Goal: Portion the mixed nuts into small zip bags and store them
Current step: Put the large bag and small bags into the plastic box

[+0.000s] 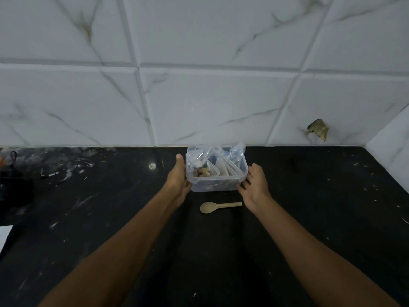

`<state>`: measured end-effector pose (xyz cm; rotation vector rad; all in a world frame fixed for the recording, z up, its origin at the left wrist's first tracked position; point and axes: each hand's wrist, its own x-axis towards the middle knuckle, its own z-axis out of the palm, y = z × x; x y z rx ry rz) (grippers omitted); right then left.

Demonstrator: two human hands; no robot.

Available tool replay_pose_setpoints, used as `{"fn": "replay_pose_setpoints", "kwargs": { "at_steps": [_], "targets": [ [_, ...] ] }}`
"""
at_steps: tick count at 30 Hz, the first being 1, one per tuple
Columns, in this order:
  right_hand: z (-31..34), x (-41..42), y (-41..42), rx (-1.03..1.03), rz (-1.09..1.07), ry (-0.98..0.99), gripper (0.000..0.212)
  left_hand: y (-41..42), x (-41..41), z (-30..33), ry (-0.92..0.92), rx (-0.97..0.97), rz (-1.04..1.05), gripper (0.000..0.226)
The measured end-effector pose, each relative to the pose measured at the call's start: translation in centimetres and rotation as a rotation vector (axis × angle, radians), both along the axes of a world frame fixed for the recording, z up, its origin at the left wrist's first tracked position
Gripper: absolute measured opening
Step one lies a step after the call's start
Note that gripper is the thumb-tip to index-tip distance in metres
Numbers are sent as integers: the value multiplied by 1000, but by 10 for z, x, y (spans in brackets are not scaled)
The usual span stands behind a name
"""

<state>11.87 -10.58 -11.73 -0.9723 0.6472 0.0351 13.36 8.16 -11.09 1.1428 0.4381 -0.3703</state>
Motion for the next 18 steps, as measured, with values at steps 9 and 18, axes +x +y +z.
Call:
{"fn": "replay_pose_setpoints", "kwargs": {
  "at_steps": [9, 18],
  "targets": [
    [5, 26, 7, 30, -42, 3, 32, -5, 24, 4, 0, 43, 30, 68],
    [-11, 32, 2, -326, -91, 169, 28, -2, 29, -6, 39, 4, 95, 76]
  ]
}}
